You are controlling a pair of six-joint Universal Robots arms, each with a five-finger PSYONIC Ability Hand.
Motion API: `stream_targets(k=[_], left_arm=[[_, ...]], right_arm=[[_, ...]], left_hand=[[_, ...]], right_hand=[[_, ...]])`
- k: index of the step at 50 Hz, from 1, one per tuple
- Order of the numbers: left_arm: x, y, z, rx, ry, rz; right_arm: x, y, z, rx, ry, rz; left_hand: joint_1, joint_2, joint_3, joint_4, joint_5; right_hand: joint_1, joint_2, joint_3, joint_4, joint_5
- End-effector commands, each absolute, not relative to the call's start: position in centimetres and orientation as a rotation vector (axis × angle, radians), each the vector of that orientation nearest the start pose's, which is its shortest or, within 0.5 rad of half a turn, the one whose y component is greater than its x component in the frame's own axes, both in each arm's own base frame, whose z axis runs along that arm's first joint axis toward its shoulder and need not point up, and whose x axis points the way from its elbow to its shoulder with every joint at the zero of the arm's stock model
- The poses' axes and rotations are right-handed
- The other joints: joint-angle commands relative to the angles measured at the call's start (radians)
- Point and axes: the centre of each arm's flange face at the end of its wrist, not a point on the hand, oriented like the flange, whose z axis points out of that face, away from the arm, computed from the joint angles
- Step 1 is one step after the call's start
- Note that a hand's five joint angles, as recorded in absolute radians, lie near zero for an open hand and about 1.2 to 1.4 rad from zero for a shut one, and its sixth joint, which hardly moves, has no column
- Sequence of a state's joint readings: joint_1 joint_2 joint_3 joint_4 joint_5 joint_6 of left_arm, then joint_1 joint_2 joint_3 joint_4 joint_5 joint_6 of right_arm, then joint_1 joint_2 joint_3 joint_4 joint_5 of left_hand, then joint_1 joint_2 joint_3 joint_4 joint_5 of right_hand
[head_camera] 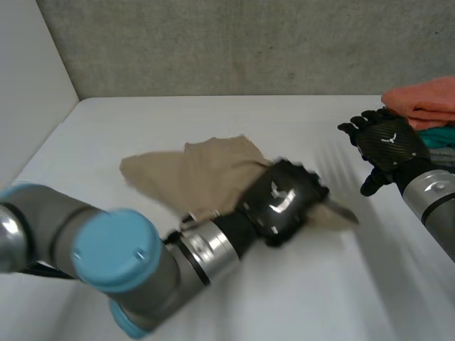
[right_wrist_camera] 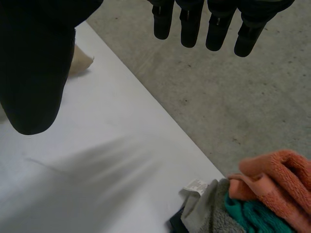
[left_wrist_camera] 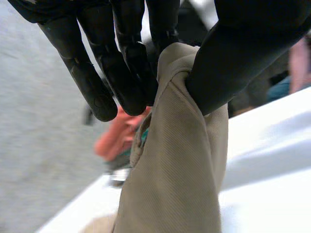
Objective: Fold the laundry.
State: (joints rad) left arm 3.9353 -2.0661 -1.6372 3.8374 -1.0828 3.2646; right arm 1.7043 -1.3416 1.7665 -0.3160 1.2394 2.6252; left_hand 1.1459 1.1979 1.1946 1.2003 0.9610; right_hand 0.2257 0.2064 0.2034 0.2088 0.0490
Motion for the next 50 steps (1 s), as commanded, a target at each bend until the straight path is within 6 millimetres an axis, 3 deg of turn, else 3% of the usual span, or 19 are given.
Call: stream_targets(k=[1,2,6,12,19,24,29,36,40,42,46,47,49,50], left_arm=[[-40.3,-12.3,16.7,-1.182,-1.298,1.515],[-40.2,-12.3,17.2,-1.178,-1.291,1.523],[-39.2,-13.7,20.8,-1.108,-1.291,1.652],[-35.0,-19.0,25.5,-0.916,-1.391,1.927],[-29.5,-24.5,26.7,-0.786,-1.58,2.07],[-24.8,-29.3,25.6,-0.685,-1.807,2.102],[-23.2,-33.2,22.1,-0.729,-1.977,2.07],[-21.3,-36.7,17.0,-0.897,-2.234,1.922],[-21.3,-37.3,14.3,-0.97,-2.317,1.802],[-21.5,-37.4,13.9,-0.982,-2.33,1.774],[-21.5,-37.6,14.0,-0.98,-2.333,1.772],[-21.6,-37.7,14.0,-0.978,-2.33,1.772],[-21.8,-37.6,13.9,-0.982,-2.324,1.772],[-22.0,-37.5,13.9,-0.987,-2.32,1.771]], right_arm=[[20.1,-30.7,21.0,-1.05,2.091,-2.122],[20.0,-30.7,21.0,-1.047,2.094,-2.12],[20.1,-30.7,21.0,-1.037,2.103,-2.123],[19.7,-30.9,21.7,-0.964,2.189,-2.106],[22.5,-29.2,24.2,-0.934,2.206,-1.907],[24.7,-29.3,23.4,-0.917,2.249,-1.709],[27.7,-29.8,22.6,-0.93,2.214,-1.648],[31.5,-30.7,19.2,-0.952,2.191,-1.575],[32.6,-31.4,17.3,-0.952,2.21,-1.566],[33.1,-31.8,16.4,-0.952,2.214,-1.573],[33.6,-33.0,14.3,-0.946,2.222,-1.617],[33.6,-33.2,14.2,-0.943,2.219,-1.631],[33.8,-33.5,14.1,-0.941,2.197,-1.665],[33.9,-33.8,14.4,-0.939,2.178,-1.706]], left_hand=[[-0.779,-0.831,-0.827,-0.833,-0.768],[-0.899,-0.951,-0.948,-0.953,-0.889],[-0.935,-0.987,-0.984,-0.99,-0.925],[-0.938,-0.99,-0.987,-0.993,-0.928],[-0.921,-0.973,-0.969,-0.975,-0.91],[-0.909,-0.961,-0.958,-0.963,-0.899],[-0.836,-0.888,-0.884,-0.89,-0.825],[-0.835,-0.888,-0.884,-0.89,-0.825],[-0.835,-0.888,-0.884,-0.89,-0.825],[-0.827,-0.879,-0.875,-0.881,-0.816],[-0.563,-0.615,-0.612,-0.618,-0.553],[-0.339,-0.391,-0.387,-0.393,-0.328],[-0.114,-0.166,-0.163,-0.169,-0.104],[0.029,-0.023,-0.02,-0.025,0.039]], right_hand=[[-0.051,-0.032,-0.029,-0.034,-0.049],[-0.051,-0.032,-0.029,-0.034,-0.049],[-0.051,-0.032,-0.029,-0.034,-0.049],[-0.051,-0.032,-0.029,-0.034,-0.049],[-0.051,-0.032,-0.029,-0.034,-0.049],[-0.051,-0.032,-0.029,-0.034,-0.049],[-0.051,-0.032,-0.029,-0.034,-0.049],[-0.003,0.017,0.019,0.014,-0.001],[0.073,0.093,0.096,0.09,0.076],[0.12,0.14,0.143,0.137,0.122],[0.386,0.406,0.409,0.403,0.389],[0.469,0.488,0.491,0.486,0.471],[0.628,0.647,0.65,0.645,0.63],[0.829,0.848,0.851,0.846,0.831]])
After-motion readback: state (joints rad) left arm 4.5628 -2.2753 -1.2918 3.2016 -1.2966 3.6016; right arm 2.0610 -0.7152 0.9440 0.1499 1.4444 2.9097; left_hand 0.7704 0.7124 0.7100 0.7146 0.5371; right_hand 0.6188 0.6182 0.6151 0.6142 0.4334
